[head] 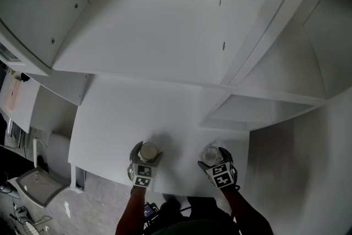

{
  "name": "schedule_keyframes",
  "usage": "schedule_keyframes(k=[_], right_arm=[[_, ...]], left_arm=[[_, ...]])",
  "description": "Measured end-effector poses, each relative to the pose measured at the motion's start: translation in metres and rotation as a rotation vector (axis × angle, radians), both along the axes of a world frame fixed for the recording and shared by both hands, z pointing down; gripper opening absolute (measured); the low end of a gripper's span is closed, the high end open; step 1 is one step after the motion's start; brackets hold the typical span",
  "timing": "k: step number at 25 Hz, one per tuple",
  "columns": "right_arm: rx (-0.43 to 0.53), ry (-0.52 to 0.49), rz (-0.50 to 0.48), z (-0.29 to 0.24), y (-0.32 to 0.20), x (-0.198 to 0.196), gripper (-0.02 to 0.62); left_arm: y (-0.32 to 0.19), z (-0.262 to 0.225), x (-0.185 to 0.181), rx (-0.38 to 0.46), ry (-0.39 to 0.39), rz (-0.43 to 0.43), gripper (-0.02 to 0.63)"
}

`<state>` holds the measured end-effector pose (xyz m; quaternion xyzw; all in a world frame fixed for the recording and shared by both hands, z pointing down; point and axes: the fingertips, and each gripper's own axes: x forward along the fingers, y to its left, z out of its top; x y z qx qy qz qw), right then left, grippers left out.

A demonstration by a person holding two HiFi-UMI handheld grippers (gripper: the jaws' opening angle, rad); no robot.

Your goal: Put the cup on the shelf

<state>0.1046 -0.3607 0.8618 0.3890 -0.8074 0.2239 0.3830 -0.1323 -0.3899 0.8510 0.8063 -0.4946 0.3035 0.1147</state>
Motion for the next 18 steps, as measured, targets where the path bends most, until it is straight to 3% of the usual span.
schedule_keyframes(k=[18], right_arm=[[0.049,-0.013,0.003,-0.029,0.002,-0.005,0.477]], left_arm=[[0.01,-0.021,-0.006,0.001,0.016,0.004,0.403]])
